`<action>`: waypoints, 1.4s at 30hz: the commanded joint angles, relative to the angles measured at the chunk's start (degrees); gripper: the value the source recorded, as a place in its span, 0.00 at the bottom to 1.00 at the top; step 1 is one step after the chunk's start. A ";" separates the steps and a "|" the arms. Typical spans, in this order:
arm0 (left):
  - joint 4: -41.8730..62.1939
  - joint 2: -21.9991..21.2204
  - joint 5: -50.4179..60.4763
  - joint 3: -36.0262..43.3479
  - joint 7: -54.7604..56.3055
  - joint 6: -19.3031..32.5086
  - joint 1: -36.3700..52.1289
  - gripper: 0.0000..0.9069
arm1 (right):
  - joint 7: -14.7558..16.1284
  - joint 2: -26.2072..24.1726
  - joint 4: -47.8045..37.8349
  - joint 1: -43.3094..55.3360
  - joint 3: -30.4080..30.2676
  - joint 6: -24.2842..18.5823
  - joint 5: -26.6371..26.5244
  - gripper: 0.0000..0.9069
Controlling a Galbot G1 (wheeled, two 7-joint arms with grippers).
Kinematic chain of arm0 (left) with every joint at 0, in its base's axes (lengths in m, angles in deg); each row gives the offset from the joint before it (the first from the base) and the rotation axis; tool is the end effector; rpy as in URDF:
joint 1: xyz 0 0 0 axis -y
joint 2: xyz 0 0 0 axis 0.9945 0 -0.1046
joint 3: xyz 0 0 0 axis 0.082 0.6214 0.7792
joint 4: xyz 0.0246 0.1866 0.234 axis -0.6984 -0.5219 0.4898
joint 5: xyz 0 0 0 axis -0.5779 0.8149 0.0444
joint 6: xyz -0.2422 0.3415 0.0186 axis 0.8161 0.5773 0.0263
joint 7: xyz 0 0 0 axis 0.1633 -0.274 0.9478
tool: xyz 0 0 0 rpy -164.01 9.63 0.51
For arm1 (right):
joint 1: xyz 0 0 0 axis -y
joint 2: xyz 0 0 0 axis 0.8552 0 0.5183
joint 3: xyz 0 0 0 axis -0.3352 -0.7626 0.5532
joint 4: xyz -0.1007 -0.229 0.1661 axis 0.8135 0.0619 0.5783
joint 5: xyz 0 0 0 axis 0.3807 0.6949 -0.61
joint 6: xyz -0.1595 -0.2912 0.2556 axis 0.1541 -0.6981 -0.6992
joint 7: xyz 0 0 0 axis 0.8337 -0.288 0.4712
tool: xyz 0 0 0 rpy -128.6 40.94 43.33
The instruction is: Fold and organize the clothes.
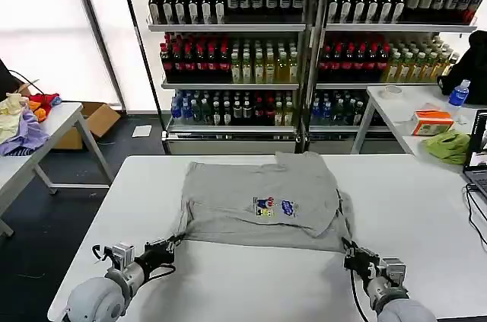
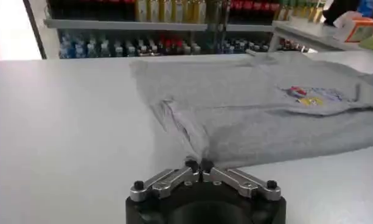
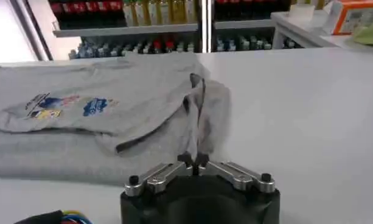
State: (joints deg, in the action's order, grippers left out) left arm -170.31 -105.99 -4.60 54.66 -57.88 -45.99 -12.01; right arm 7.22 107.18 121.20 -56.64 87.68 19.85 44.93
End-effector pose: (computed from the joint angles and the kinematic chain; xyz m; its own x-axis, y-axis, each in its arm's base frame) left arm 0.3248 0.0560 -0.2675 -0.7536 0.3400 0.5625 0.3345 0.9351 -0.1172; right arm 0.2972 -0.0663 -0.2542 -0.8579 -0.0857 0.5066 -0.0742 0.9963 0.0427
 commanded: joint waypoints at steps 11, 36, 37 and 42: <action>-17.55 -0.92 1.72 -16.77 -0.03 -0.40 -27.23 0.01 | 1.71 -5.74 9.19 -11.67 3.59 -1.33 -3.32 0.00; -21.52 -0.65 1.23 -31.25 -2.28 -3.13 -27.09 1.00 | 1.60 -7.62 16.17 -15.78 13.55 0.40 -12.39 1.00; -21.21 -0.15 0.55 -32.37 -2.53 -3.12 -25.59 1.00 | 2.10 -8.67 15.65 -13.81 14.37 0.31 -13.33 1.00; -14.59 3.35 -2.43 -28.98 -4.96 -3.08 -14.56 1.00 | 7.45 -14.20 5.26 2.31 10.83 -1.20 -14.30 1.00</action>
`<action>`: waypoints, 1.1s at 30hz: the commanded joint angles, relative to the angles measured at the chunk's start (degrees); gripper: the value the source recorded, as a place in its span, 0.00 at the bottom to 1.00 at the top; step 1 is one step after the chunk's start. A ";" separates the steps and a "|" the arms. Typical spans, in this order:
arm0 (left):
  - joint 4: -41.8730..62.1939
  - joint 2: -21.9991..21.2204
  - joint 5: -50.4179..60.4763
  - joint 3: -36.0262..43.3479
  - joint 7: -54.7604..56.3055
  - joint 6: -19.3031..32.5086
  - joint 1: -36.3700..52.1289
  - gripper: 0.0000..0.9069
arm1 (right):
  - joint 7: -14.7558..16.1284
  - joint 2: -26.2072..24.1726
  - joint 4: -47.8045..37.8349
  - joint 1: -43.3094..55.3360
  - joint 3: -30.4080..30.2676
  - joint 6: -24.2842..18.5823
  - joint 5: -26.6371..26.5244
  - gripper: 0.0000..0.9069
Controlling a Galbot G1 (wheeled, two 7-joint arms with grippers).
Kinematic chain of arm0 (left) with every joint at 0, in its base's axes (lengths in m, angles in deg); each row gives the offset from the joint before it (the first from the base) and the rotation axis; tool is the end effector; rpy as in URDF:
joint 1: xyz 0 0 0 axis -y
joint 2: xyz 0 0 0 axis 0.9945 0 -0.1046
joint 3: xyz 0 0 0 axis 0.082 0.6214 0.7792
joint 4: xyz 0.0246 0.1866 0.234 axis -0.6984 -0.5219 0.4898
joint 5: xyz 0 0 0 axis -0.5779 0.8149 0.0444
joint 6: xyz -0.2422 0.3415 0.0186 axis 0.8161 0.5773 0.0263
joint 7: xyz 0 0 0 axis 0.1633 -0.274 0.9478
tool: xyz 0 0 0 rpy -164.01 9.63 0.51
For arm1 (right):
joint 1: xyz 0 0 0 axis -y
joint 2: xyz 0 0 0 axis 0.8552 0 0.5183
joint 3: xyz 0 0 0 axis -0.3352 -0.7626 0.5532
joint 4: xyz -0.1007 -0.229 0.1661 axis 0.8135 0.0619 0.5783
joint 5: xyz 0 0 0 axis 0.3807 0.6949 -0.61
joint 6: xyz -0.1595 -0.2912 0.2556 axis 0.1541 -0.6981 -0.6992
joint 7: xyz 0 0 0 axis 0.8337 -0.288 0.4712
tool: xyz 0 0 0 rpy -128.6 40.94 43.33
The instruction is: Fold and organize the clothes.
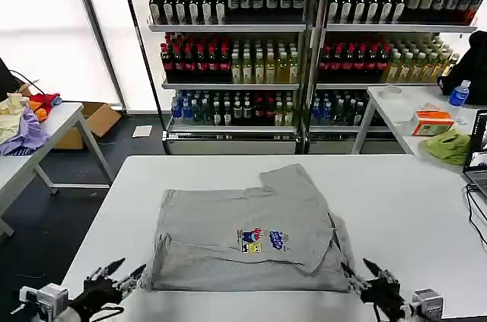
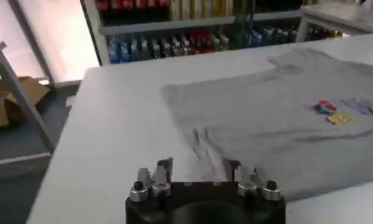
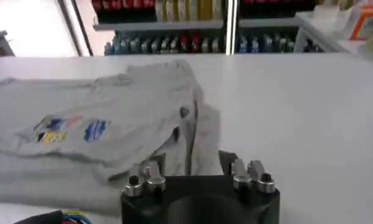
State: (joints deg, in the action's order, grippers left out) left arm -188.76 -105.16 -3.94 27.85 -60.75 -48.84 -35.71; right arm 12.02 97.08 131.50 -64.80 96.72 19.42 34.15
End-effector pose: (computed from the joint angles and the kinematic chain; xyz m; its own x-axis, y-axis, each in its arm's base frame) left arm 0.2536 0.1161 -0.1785 -0.8162 0.1949 0.5439 0.2504 0.9677 0.0290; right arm 0.2730 -0.0903 -0.1893 -0.8713 -0.2089 0.4440 -0.2036 0.9772 0.0601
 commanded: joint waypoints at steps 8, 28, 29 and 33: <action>21.93 7.42 -2.75 16.33 -10.21 -0.18 34.04 1.00 | 13.19 -4.47 -30.90 47.26 -16.71 1.27 0.29 1.00; 54.93 0.84 8.06 40.60 -17.38 5.34 61.05 1.00 | 16.13 9.62 -68.63 70.24 -37.64 -3.11 8.37 1.00; 55.50 0.63 8.27 40.65 -17.30 5.53 61.27 1.00 | 16.16 9.84 -69.02 70.24 -37.67 -2.84 8.94 1.00; 56.07 -0.07 8.43 40.34 -17.24 5.75 61.26 1.00 | 16.24 10.43 -70.21 69.76 -37.38 -3.28 8.71 1.00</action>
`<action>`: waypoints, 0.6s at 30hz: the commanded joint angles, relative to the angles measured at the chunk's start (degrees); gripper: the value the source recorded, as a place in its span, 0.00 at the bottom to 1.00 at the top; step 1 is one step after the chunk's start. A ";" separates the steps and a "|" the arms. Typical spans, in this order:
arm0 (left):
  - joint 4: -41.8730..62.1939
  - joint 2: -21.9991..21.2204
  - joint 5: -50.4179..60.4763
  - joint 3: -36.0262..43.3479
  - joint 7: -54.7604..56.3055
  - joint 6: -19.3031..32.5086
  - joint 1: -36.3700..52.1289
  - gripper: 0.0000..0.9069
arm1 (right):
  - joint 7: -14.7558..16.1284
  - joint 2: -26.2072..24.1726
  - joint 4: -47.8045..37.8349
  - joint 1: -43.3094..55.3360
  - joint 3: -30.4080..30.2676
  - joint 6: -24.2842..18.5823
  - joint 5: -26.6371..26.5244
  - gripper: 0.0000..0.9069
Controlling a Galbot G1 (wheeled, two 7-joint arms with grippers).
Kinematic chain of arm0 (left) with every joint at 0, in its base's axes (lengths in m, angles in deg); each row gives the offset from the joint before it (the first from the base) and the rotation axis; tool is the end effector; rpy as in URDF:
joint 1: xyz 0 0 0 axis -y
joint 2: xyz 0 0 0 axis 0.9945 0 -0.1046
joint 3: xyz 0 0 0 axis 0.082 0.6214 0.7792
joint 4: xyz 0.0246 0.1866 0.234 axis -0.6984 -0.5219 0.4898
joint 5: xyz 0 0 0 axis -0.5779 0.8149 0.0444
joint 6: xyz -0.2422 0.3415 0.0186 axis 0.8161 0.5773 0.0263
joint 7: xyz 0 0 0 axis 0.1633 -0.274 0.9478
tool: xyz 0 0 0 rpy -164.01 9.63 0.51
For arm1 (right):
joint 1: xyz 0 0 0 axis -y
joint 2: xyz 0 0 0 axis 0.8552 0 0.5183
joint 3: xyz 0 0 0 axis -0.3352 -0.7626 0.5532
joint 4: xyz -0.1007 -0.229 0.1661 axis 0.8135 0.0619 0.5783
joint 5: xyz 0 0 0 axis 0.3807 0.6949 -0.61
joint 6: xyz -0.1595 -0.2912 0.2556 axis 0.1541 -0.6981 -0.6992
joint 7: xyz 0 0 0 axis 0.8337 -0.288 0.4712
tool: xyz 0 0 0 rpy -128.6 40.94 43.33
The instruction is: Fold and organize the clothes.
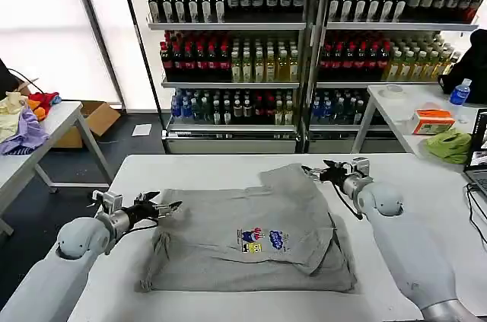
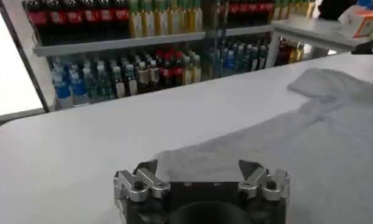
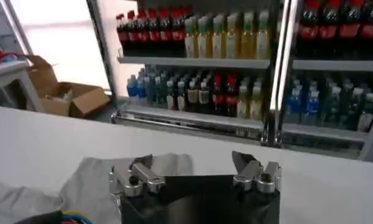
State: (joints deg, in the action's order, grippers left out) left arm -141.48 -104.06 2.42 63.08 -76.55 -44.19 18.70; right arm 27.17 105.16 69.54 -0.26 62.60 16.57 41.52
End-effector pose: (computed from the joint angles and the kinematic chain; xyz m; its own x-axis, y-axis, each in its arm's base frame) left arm 0.4683 0.1385 -0.2578 -0.7433 0.3827 0.5486 0.4399 0.8975 -0.0301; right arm 0.5557 -0.0790 -0.2481 -0.8047 -0.3663 0.4673 -0.3647 0.9260 0.0979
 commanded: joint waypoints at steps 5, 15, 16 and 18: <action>9.29 -1.99 2.42 4.89 -1.50 1.14 6.18 1.00 | 0.40 3.26 -8.53 4.89 -3.77 0.97 1.66 0.54; 8.74 -4.04 2.09 4.71 -1.59 1.53 5.24 0.01 | 1.36 5.28 -10.59 6.13 -4.81 1.47 2.88 0.00; 8.57 -3.90 2.08 4.70 -1.74 1.68 5.01 0.01 | 1.34 5.25 -10.10 6.01 -4.81 1.66 2.75 0.00; 8.44 -3.60 1.52 4.46 -1.98 1.88 4.63 0.01 | 1.24 5.23 -9.77 5.87 -4.86 1.86 2.47 0.00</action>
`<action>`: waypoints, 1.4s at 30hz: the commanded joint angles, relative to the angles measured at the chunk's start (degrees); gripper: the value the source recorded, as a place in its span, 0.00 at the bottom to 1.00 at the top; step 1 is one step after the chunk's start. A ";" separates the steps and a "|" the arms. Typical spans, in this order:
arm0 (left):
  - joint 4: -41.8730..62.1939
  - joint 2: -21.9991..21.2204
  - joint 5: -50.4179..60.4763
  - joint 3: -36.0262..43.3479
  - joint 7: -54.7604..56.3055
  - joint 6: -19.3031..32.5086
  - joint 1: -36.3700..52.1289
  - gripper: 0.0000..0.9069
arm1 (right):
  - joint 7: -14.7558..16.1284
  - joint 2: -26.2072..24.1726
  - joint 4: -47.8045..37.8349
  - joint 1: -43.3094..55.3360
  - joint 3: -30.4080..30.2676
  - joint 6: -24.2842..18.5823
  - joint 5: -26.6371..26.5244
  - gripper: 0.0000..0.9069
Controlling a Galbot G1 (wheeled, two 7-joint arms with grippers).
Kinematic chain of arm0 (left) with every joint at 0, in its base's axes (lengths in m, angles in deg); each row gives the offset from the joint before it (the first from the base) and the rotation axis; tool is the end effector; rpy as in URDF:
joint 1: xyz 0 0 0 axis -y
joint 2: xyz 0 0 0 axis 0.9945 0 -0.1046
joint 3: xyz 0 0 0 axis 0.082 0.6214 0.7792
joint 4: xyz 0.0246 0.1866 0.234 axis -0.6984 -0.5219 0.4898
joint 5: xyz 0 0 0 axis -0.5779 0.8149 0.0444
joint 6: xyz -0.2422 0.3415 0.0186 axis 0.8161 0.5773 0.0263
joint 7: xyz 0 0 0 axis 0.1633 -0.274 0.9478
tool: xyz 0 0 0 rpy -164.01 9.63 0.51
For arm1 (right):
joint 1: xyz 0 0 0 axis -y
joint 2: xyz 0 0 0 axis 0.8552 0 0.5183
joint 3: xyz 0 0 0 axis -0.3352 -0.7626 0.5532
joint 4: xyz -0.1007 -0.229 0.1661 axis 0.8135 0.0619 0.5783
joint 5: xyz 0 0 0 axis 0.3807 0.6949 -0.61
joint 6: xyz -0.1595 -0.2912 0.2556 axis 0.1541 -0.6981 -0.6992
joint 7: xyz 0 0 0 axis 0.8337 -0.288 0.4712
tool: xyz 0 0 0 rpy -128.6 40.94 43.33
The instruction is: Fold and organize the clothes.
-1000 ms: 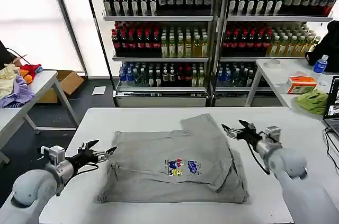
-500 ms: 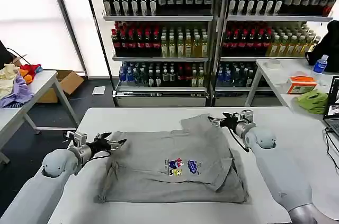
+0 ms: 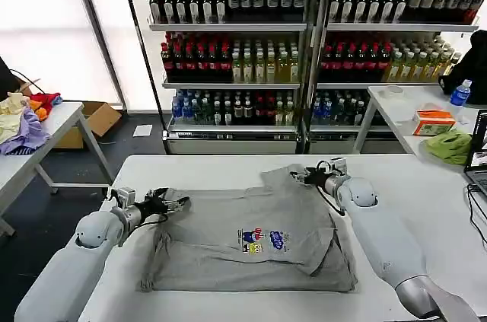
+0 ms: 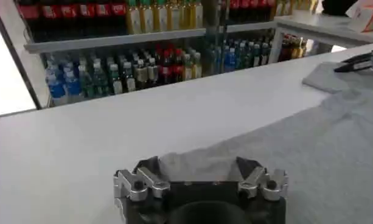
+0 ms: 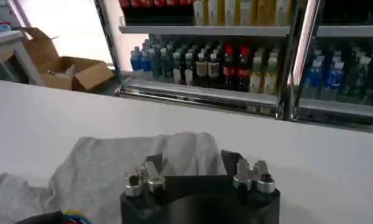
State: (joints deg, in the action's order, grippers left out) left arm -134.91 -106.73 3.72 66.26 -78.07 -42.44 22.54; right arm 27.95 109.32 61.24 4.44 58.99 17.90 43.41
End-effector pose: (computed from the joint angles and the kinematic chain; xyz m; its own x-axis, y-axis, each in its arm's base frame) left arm 0.4848 0.1331 -0.2836 -0.7223 0.4002 0.5640 0.4510 0.8909 -0.0545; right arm 0.5769 -0.0534 -0.2692 -0.7523 -0.3760 0.5410 -0.3793 0.9186 0.1110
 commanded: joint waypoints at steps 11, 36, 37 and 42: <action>3.47 -0.01 -3.01 0.56 -0.96 1.64 0.64 0.00 | -0.08 1.64 -1.57 1.06 -0.90 0.57 -1.24 0.00; -16.37 4.04 -10.81 -5.88 5.46 6.19 -7.90 0.00 | -4.15 -6.67 26.26 -13.66 10.31 3.33 -19.26 0.00; -18.80 4.30 -10.94 -6.32 5.86 6.39 -8.90 0.00 | -4.47 -7.05 27.80 -15.49 11.31 3.82 -20.35 0.00; -23.93 6.04 -10.49 -9.62 7.63 7.10 -15.06 0.00 | -5.29 -9.87 39.10 -23.52 16.28 4.11 -23.42 0.00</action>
State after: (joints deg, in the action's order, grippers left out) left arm -149.57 -102.03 -5.07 60.01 -72.77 -36.25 14.01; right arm 23.23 102.09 87.77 -11.01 70.49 21.55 24.79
